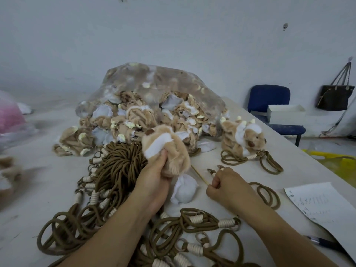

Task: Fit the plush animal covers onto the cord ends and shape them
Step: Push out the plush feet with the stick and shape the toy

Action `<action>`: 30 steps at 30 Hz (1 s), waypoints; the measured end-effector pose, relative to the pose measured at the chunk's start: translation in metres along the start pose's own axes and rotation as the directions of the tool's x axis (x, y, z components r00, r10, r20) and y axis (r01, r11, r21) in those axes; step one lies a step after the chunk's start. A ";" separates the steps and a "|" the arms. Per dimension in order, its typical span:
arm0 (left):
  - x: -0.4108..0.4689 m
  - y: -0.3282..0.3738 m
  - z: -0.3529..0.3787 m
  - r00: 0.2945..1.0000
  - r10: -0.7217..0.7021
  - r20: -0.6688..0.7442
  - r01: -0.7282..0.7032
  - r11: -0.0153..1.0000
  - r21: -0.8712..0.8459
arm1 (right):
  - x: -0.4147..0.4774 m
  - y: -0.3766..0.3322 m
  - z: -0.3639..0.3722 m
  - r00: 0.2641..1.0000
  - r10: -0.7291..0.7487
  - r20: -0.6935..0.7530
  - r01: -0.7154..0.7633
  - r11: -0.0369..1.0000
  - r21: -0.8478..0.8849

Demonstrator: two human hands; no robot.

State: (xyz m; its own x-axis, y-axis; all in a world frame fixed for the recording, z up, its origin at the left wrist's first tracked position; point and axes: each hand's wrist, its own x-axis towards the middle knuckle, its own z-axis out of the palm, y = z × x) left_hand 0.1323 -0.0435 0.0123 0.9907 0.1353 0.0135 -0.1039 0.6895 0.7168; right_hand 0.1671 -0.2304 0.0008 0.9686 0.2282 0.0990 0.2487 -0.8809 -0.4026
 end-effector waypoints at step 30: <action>0.001 0.005 -0.010 0.998 -0.026 -0.055 0.022 0.997 -0.070 | 0.002 0.034 -0.027 0.984 -0.146 -0.100 0.159 0.977 0.143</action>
State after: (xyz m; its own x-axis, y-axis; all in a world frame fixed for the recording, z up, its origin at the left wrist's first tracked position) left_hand 0.1321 -0.0324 0.0093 0.9868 0.1563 -0.0432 -0.0881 0.7405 0.6663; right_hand 0.1779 -0.2713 0.0122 0.9175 0.3118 0.2468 0.3965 -0.7648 -0.5079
